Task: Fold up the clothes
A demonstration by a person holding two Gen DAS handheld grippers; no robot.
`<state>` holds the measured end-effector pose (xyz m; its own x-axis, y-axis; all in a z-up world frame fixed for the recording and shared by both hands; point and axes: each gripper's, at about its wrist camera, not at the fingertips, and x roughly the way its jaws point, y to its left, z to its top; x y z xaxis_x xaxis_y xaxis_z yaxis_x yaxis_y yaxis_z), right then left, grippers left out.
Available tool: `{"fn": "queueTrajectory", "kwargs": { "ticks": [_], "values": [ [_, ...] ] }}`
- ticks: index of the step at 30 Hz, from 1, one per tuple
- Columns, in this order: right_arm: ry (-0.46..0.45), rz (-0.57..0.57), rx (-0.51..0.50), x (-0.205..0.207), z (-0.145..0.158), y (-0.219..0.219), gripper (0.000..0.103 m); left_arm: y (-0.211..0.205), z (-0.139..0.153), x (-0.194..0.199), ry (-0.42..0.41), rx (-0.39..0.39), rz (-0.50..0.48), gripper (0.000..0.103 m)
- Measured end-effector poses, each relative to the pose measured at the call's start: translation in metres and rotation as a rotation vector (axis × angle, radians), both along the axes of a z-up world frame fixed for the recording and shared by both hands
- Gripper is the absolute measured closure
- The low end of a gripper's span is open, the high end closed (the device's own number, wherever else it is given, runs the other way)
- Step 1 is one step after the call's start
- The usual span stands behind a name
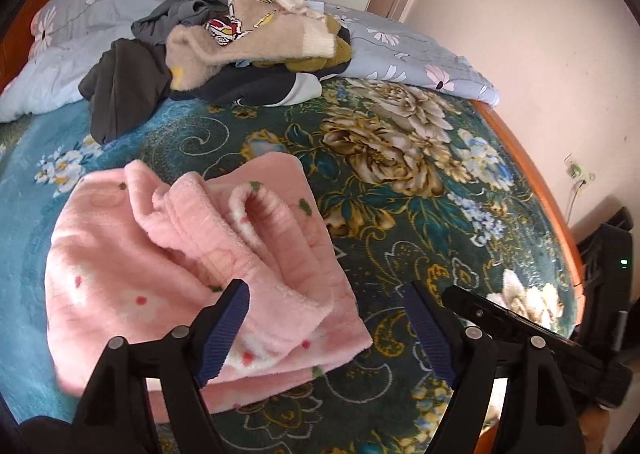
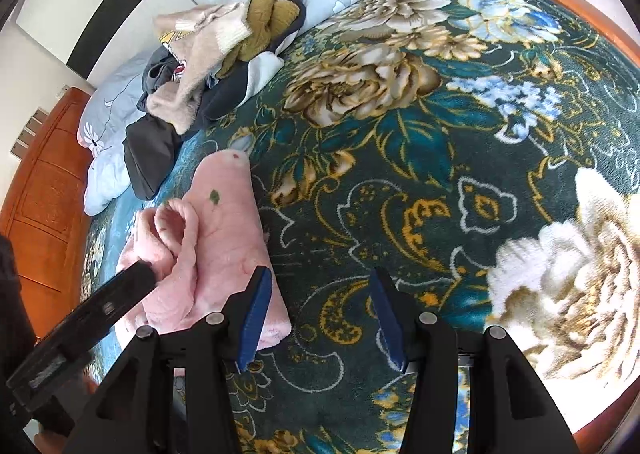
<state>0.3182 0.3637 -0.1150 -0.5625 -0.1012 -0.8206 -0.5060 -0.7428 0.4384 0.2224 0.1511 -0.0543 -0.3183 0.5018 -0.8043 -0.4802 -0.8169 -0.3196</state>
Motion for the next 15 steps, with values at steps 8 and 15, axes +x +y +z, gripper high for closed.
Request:
{"fn": "queueTrajectory", "kwargs": {
  "ticks": [8, 15],
  "values": [
    [0.014, 0.046, 0.016, -0.010, 0.016, -0.006, 0.051, -0.125, -0.007, -0.017, -0.019, 0.041, 0.355, 0.020],
    [0.056, 0.268, 0.041, -0.060, 0.035, -0.070, 0.051, -0.174, -0.028, -0.042, -0.052, -0.010, 0.416, 0.020]
  ]
}}
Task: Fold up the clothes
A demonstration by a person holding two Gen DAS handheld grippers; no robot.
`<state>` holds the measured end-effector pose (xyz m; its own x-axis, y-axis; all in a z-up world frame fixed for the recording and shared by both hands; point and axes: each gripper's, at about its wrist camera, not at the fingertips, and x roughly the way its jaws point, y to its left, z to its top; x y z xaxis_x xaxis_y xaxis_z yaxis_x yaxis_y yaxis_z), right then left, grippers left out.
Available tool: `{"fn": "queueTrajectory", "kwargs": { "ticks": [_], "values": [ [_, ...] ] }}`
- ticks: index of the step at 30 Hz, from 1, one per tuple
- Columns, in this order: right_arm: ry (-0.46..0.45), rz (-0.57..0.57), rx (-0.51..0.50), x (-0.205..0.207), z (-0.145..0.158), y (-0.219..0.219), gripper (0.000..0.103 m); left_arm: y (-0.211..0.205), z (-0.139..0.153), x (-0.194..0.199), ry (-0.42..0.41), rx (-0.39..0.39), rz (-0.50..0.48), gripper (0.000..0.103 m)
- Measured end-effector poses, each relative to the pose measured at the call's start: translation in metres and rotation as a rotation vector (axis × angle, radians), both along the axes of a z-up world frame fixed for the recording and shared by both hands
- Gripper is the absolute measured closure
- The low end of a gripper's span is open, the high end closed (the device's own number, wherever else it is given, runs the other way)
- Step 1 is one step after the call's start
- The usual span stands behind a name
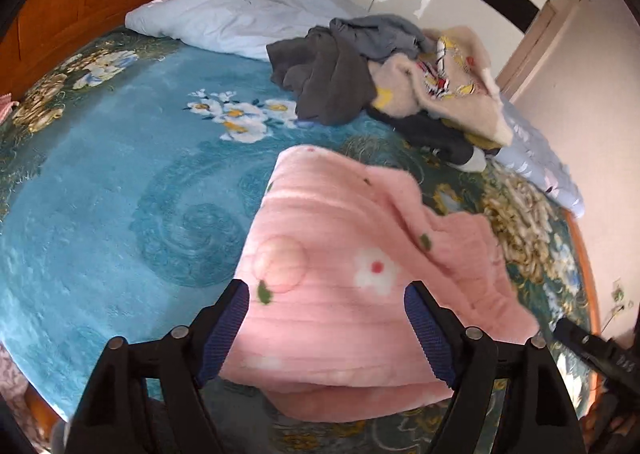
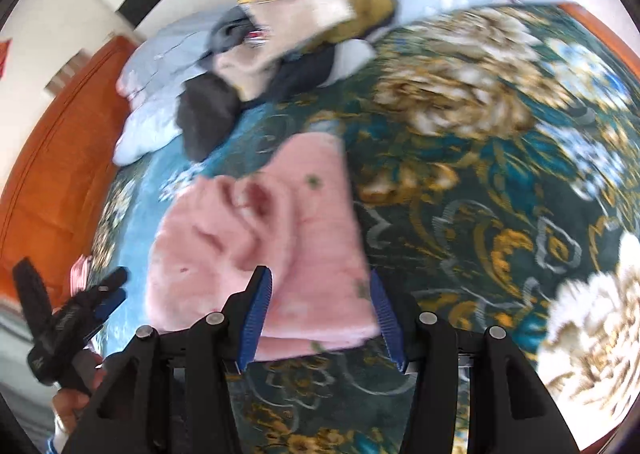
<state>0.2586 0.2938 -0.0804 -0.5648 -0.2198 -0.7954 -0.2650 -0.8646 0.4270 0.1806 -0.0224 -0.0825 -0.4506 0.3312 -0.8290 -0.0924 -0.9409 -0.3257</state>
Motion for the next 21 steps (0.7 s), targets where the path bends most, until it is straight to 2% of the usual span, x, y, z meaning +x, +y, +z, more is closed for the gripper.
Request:
{"fn": "queueTrajectory", "kwargs": {
  "ticks": [2, 5, 7, 9, 12, 14, 15, 18, 21],
  "values": [
    [0.035, 0.069, 0.014, -0.018, 0.007, -0.021, 0.051, 0.001, -0.005, -0.007, -0.044, -0.016, -0.041, 0.020],
    [0.041, 0.169, 0.021, -0.047, 0.009, -0.053, 0.051, 0.011, -0.007, -0.007, -0.029, -0.104, -0.091, 0.020],
    [0.020, 0.222, 0.020, -0.066, 0.001, -0.068, 0.051, 0.015, -0.014, -0.007, -0.058, -0.113, -0.108, 0.020],
    [-0.021, 0.224, 0.032, -0.083, -0.013, -0.076, 0.051, 0.013, -0.023, -0.012, -0.101, -0.127, -0.094, 0.020],
    [-0.086, 0.164, 0.081, -0.100, -0.034, -0.074, 0.051, 0.001, -0.031, -0.017, -0.149, -0.093, -0.029, 0.020],
    [-0.098, 0.135, 0.080, -0.105, -0.042, -0.067, 0.051, -0.009, -0.033, -0.018, -0.159, -0.057, 0.023, 0.020],
    [-0.100, 0.118, 0.071, -0.107, -0.045, -0.062, 0.051, -0.014, -0.034, -0.018, -0.165, -0.039, 0.042, 0.020],
    [-0.117, 0.081, -0.041, -0.111, -0.053, -0.050, 0.051, -0.021, -0.038, -0.019, -0.188, 0.004, 0.066, 0.020],
    [-0.091, 0.135, -0.034, -0.113, -0.048, -0.059, 0.048, -0.026, -0.041, -0.020, -0.207, 0.032, 0.084, 0.020]
  ]
}}
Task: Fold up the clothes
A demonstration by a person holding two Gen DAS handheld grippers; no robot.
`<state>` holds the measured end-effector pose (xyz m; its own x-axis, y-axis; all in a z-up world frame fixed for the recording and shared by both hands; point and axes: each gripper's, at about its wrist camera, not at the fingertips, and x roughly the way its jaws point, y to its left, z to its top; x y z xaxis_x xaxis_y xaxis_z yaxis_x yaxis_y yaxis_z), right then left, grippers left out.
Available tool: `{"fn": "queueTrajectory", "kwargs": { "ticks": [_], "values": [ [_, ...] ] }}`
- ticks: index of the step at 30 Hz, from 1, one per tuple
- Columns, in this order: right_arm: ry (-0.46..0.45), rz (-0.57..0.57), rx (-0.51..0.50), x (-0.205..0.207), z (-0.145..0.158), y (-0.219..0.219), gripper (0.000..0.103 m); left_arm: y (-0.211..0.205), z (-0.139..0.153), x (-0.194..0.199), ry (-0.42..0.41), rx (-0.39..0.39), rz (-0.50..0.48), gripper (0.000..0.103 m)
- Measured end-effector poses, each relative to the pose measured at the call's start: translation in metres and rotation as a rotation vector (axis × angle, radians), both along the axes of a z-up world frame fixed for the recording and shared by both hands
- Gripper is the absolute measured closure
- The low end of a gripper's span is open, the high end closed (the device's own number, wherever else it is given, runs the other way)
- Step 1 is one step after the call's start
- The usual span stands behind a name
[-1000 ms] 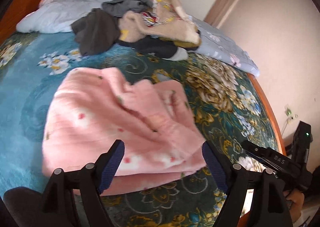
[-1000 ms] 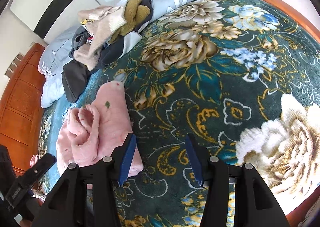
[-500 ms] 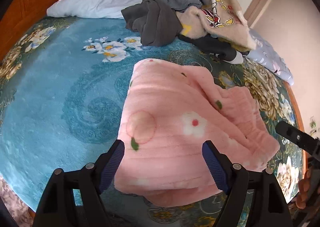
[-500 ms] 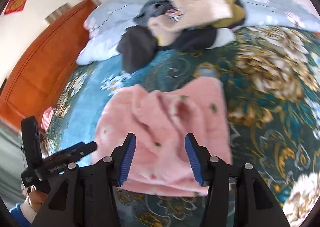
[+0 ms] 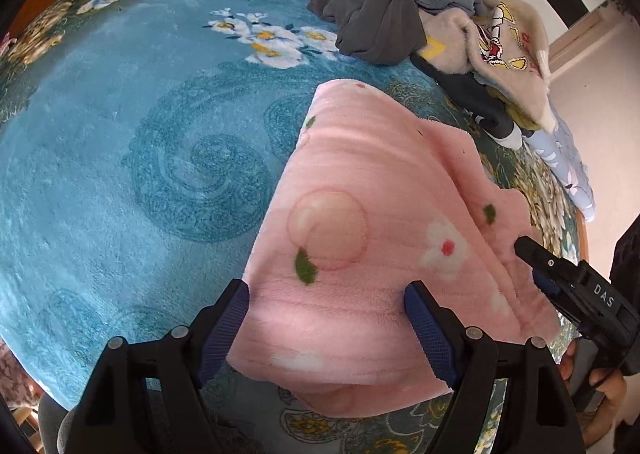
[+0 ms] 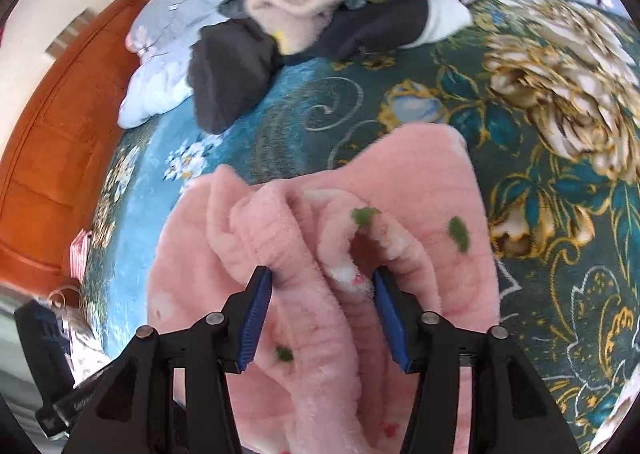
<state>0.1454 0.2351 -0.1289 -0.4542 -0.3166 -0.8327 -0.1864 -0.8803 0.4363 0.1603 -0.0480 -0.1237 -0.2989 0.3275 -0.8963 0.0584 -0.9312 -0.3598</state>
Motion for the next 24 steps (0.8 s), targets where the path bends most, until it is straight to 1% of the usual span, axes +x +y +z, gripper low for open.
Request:
{"fn": "queueTrajectory", "kwargs": {
  "ticks": [3, 4, 7, 9, 11, 13, 15, 16, 17, 19, 22, 23, 24],
  "values": [
    [0.041, 0.069, 0.008, 0.000, 0.005, -0.011, 0.048, 0.000, 0.000, 0.000, -0.003, -0.003, 0.001, 0.020],
    [0.042, 0.074, 0.014, -0.001, 0.004, -0.012, 0.048, 0.002, 0.000, 0.000, -0.002, -0.008, -0.005, 0.020],
    [0.031, 0.116, 0.064, -0.004, 0.002, -0.019, 0.053, 0.007, 0.001, 0.000, -0.002, -0.028, -0.025, 0.020],
    [0.028, 0.160, 0.126, -0.007, 0.001, -0.028, 0.053, 0.009, 0.000, 0.000, -0.004, -0.032, -0.032, 0.020],
    [-0.016, 0.173, 0.156, -0.011, -0.009, -0.029, 0.052, 0.008, 0.001, 0.000, -0.005, -0.026, -0.031, 0.020],
    [-0.057, 0.142, 0.123, -0.013, -0.018, -0.022, 0.051, 0.005, 0.000, 0.000, -0.005, -0.013, -0.022, 0.020],
    [-0.039, 0.096, 0.056, -0.010, -0.013, -0.014, 0.059, 0.001, 0.000, 0.000, -0.003, 0.004, -0.010, 0.020],
    [-0.025, 0.072, 0.024, -0.008, -0.008, -0.009, 0.076, 0.000, 0.001, 0.001, 0.000, 0.013, -0.005, 0.020],
    [-0.010, 0.051, -0.012, -0.006, -0.003, -0.005, 0.083, -0.001, 0.002, 0.001, 0.006, 0.021, -0.002, 0.020],
    [0.037, 0.029, -0.107, -0.003, 0.015, 0.006, 0.085, -0.002, 0.004, 0.002, 0.017, 0.042, -0.008, 0.020],
    [0.170, 0.007, -0.252, 0.012, 0.055, 0.030, 0.085, -0.001, 0.004, 0.001, 0.011, 0.083, -0.039, 0.020],
    [0.197, -0.005, -0.268, 0.016, 0.065, 0.039, 0.085, 0.001, 0.002, 0.000, 0.000, 0.110, -0.057, 0.020],
    [0.203, -0.020, -0.274, 0.018, 0.069, 0.047, 0.085, 0.002, 0.001, -0.001, -0.009, 0.130, -0.072, 0.020]
  ]
}}
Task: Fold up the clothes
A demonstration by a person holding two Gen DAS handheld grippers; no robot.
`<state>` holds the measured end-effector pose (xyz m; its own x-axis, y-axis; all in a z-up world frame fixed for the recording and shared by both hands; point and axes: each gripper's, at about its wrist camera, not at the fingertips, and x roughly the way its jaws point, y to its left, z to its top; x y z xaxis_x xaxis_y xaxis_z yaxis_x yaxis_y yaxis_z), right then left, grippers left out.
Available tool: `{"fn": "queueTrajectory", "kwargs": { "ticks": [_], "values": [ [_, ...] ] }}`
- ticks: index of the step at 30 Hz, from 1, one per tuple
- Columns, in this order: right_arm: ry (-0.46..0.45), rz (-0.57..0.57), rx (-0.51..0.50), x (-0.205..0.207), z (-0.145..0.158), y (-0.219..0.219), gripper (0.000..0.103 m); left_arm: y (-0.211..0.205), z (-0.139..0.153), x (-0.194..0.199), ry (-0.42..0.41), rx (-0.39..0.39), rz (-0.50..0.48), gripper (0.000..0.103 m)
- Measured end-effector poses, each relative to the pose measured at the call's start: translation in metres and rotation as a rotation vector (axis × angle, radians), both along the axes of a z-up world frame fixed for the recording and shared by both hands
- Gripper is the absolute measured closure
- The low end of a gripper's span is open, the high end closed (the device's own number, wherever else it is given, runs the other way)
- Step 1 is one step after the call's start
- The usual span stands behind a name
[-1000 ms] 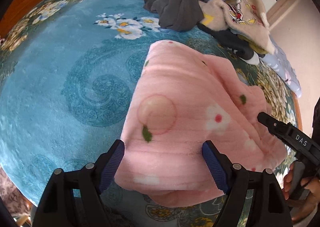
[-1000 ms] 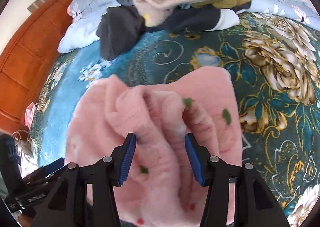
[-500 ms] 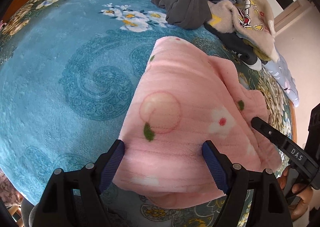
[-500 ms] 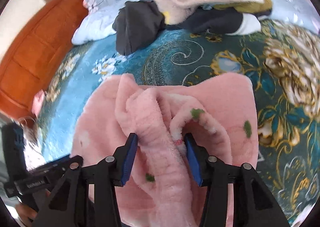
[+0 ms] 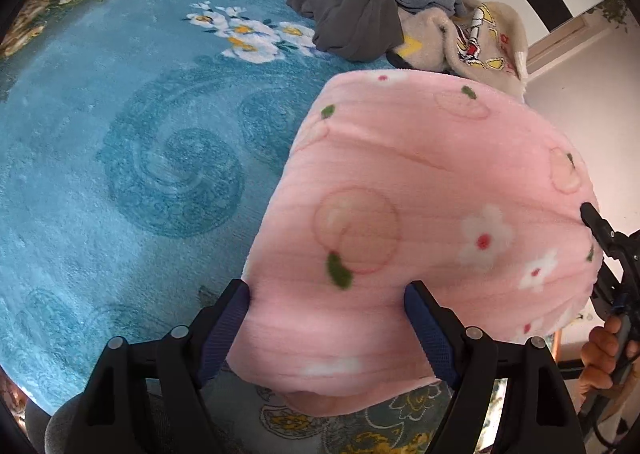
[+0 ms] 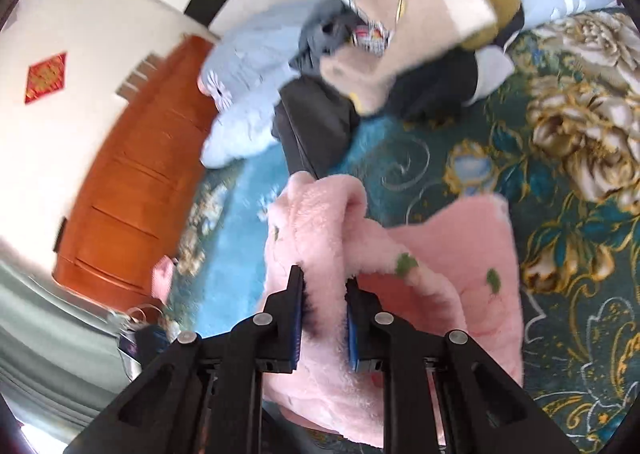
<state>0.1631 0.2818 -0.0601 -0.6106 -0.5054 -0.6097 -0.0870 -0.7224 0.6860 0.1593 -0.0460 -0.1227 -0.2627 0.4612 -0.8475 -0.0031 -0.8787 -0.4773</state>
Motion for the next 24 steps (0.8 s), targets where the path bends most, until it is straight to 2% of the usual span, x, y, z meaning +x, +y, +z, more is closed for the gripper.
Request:
{"fn": "queueTrajectory", "kwargs": {
  "ticks": [2, 3, 4, 7, 8, 11, 14, 17, 20, 22, 24],
  "values": [
    [-0.026, -0.037, 0.023, 0.001, -0.002, 0.014, 0.085, 0.003, -0.002, -0.001, -0.013, 0.009, -0.017, 0.020],
    [-0.068, -0.047, 0.060, -0.001, -0.012, 0.018, 0.085, 0.004, -0.003, -0.002, -0.021, -0.002, -0.021, 0.020],
    [-0.115, -0.058, 0.087, -0.003, -0.025, 0.023, 0.085, 0.006, -0.004, -0.003, -0.031, -0.015, -0.023, 0.020],
    [-0.301, -0.093, 0.071, -0.007, -0.080, 0.033, 0.085, 0.007, -0.006, -0.004, -0.047, -0.031, -0.023, 0.020],
    [-0.307, -0.104, 0.055, -0.006, -0.088, 0.035, 0.085, 0.006, -0.005, -0.004, -0.045, -0.031, -0.019, 0.020],
    [-0.285, -0.130, 0.009, -0.006, -0.089, 0.037, 0.081, 0.001, -0.004, -0.003, -0.036, -0.014, 0.004, 0.020],
    [-0.269, -0.090, 0.040, -0.012, -0.073, 0.037, 0.079, -0.008, -0.005, -0.003, -0.038, 0.017, 0.039, 0.020],
    [-0.224, -0.052, 0.117, -0.005, -0.050, 0.040, 0.072, -0.017, -0.002, -0.001, -0.037, 0.062, 0.082, 0.020],
    [-0.172, -0.069, 0.221, 0.008, -0.026, 0.046, 0.072, -0.020, 0.015, 0.004, 0.027, 0.043, 0.134, 0.020],
    [-0.131, -0.070, 0.265, 0.013, -0.013, 0.045, 0.072, -0.005, 0.034, 0.007, 0.116, 0.023, 0.090, 0.020],
    [-0.110, -0.016, 0.257, 0.008, -0.012, 0.031, 0.072, 0.021, 0.048, 0.006, 0.174, 0.002, -0.017, 0.020]
  ]
}}
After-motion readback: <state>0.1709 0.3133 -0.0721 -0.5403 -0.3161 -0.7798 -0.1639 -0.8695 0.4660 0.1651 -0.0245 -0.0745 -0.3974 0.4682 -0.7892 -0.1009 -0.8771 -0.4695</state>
